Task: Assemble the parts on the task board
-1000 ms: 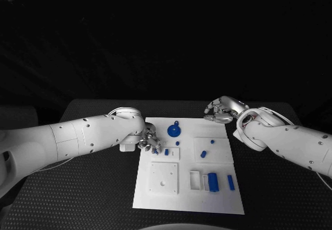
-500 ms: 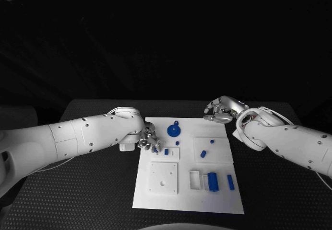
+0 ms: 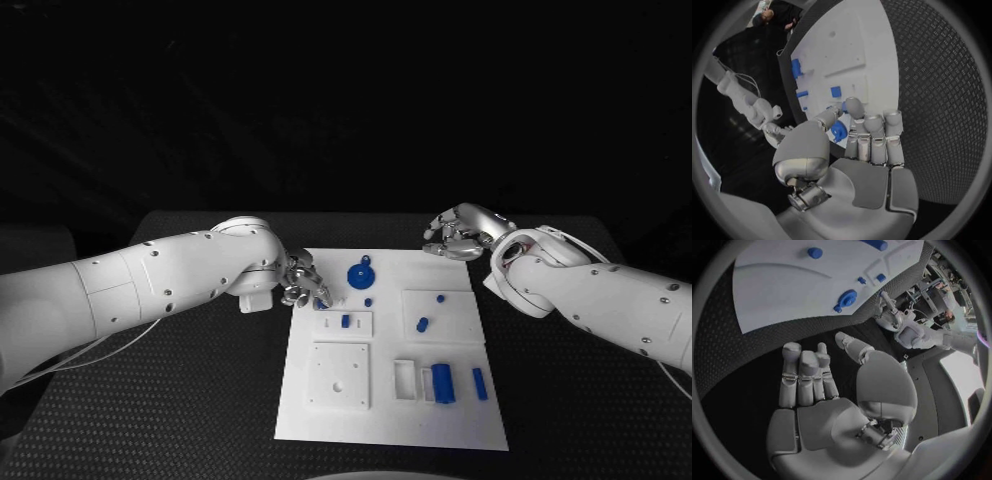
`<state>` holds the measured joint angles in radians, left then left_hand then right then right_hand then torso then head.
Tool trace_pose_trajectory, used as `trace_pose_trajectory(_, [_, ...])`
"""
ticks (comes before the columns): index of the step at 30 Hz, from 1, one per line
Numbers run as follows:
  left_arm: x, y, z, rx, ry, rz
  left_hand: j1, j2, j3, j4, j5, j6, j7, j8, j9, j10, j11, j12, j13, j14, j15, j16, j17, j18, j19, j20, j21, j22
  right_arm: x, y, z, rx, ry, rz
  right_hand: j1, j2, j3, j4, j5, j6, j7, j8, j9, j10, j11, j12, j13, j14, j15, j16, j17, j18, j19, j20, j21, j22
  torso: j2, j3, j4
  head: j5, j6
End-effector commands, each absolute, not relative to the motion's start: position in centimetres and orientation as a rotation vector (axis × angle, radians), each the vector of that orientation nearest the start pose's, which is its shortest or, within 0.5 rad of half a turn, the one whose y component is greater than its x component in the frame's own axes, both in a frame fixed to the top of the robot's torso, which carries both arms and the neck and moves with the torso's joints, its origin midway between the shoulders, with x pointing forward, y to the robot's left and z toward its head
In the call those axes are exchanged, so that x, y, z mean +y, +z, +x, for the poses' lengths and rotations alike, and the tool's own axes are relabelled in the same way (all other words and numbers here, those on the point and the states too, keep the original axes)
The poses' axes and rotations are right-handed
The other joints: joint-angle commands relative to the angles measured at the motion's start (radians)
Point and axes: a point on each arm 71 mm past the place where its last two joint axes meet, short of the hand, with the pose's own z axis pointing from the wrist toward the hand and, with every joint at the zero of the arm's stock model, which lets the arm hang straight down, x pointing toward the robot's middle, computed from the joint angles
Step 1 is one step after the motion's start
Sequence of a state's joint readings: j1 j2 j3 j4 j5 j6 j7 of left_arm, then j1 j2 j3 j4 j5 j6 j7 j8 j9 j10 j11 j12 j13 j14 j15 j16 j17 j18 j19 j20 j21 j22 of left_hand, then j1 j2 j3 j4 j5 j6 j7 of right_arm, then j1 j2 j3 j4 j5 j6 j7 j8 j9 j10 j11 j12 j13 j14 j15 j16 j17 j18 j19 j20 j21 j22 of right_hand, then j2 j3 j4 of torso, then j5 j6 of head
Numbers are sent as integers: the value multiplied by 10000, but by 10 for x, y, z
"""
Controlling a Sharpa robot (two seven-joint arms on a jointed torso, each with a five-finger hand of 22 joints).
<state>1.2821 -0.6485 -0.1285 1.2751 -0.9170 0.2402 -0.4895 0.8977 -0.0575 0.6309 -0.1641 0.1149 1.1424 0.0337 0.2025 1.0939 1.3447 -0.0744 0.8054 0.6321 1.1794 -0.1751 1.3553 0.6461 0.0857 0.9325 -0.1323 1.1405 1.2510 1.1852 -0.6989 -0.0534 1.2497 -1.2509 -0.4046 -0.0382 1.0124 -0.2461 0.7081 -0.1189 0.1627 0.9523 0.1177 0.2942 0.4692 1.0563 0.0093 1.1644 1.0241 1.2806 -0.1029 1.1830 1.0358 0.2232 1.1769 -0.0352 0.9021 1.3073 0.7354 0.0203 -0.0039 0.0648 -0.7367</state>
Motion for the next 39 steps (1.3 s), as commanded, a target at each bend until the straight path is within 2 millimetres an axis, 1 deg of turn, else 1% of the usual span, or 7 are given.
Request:
trace_pose_trajectory(1, [186, -227, 515, 24420, -7311, -3827, 666, 593, 379, -321, -63, -188, 28, -133, 16, -150, 19, -126, -54, -178, -14, -101, -37, -140, -134, -1209, -100, -13, -206, -208, 528, 16361, 6858, 645, -30, -37, 19, -95, 54, -45, 31, -49, -14, -62, -14, -13, -12, 5, 15, -62, 1, 386, 24, -53, -55, 160, 0, 0, 8, -26, 108])
trace_pose_trajectory(7, [194, -221, 519, 23881, -9275, -5124, 783, 662, 397, -335, -203, -294, 55, -199, 19, -189, 38, -175, -106, -227, 3, -119, -45, -168, -194, -1188, -168, -22, -198, -205, 524, 16235, 7155, 404, 144, -45, 20, -338, 57, -94, 52, -70, -14, -72, 6, -4, -14, -2, 35, -67, 6, 386, 10, -54, -62, 169, 2, -1, 7, -57, 220])
trace_pose_trajectory(13, [196, -214, 520, 23113, -11335, -5583, 939, 716, 411, -319, -458, -435, 102, -276, 33, -318, 83, -198, -133, -347, 47, -124, -39, -213, -285, -1157, -242, -18, -179, -205, 512, 16081, 7984, -83, 277, -36, 23, -546, 67, -136, 62, -89, -15, -76, 15, 2, -18, -6, 43, -72, 10, 386, 4, -48, -67, 173, 10, -1, -5, -47, 467])
trace_pose_trajectory(20, [192, -207, 514, 21914, -14118, -5490, 1116, 799, 261, -149, -662, -753, 265, -417, 107, -850, 249, -158, -78, -908, 230, -87, 23, -348, -704, -1044, -433, 36, -141, -203, 489, 15737, 9451, -1183, 574, -81, 38, -903, -19, -427, 178, -239, -70, -105, 125, 12, -23, -33, 147, -87, 13, 386, -31, -18, -84, 179, 0, -5, -3, -84, 766])
trace_pose_trajectory(26, [193, -207, 511, 21862, -14781, -5351, 1131, 894, -93, 11, -660, -929, 242, -514, 157, -1334, 275, -17, 51, -1385, 297, -2, 72, -457, -1090, -949, -549, 119, -120, -202, 470, 15633, 10445, -1525, 556, -18, -184, -1078, 146, -555, 233, -294, -90, -136, 179, 27, -22, -55, 200, -87, 22, 386, -59, 26, -78, 191, 1, 6, -6, -117, 964])
trace_pose_trajectory(30, [192, -208, 509, 21966, -14870, -5302, 1213, 914, -187, 54, -662, -1009, 242, -565, 167, -1543, 289, 55, 101, -1578, 325, 52, 87, -494, -1239, -922, -597, 158, -115, -201, 465, 15654, 10854, -1447, 494, -9, -348, -1150, 159, -649, 265, -338, -108, -166, 209, 27, -25, -74, 229, -93, 24, 386, -78, 44, -81, 191, 8, 10, -8, -116, 1061])
trace_pose_trajectory(39, [191, -212, 504, 22511, -14451, -4345, 1592, 900, -194, -155, -662, -1098, 370, -659, 152, -1753, 376, 152, 136, -1747, 384, 129, 65, -516, -1351, -914, -623, 219, -111, -196, 459, 15230, 11384, -935, 328, 85, -724, -1251, 178, -857, 346, -435, -160, -249, 288, 35, -25, -114, 305, -95, 33, 386, -121, 74, -101, 183, 12, 3, -7, -114, 1103])
